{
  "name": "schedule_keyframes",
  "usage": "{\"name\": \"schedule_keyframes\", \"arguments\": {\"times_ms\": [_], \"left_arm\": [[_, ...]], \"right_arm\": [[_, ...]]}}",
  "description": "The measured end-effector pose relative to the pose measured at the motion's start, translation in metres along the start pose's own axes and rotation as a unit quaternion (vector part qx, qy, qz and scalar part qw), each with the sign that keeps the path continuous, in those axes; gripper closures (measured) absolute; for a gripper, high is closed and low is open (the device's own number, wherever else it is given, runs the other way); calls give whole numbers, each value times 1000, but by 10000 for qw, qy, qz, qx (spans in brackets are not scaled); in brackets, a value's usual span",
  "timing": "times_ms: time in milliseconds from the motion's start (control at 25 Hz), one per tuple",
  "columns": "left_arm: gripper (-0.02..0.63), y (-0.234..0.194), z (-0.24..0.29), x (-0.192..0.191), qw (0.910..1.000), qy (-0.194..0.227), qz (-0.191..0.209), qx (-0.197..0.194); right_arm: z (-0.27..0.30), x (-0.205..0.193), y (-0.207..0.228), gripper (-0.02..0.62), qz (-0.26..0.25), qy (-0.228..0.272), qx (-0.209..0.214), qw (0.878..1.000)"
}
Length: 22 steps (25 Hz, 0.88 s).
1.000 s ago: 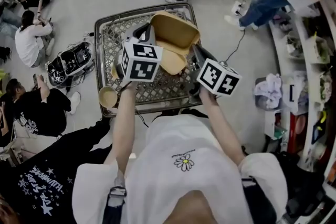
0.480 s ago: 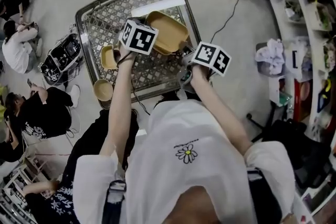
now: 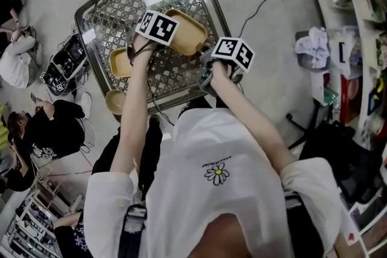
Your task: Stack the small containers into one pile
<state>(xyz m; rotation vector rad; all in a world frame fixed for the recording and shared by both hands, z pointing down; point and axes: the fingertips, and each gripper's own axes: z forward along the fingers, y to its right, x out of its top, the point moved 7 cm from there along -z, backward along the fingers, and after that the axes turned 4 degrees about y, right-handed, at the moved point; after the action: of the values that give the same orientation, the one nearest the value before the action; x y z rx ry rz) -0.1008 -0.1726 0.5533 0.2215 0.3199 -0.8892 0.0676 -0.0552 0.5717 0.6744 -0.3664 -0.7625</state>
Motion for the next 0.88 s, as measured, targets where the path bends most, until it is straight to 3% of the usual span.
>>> {"name": "schedule_keyframes", "arguments": {"times_ms": [440, 880], "left_arm": [[571, 4, 26, -13, 9992, -371, -15, -173], [568, 4, 40, -22, 9997, -211, -139, -76]], "right_arm": [[18, -3, 19, 557, 98, -117, -364, 9992], [29, 0, 27, 557, -187, -1, -537, 9984]]}}
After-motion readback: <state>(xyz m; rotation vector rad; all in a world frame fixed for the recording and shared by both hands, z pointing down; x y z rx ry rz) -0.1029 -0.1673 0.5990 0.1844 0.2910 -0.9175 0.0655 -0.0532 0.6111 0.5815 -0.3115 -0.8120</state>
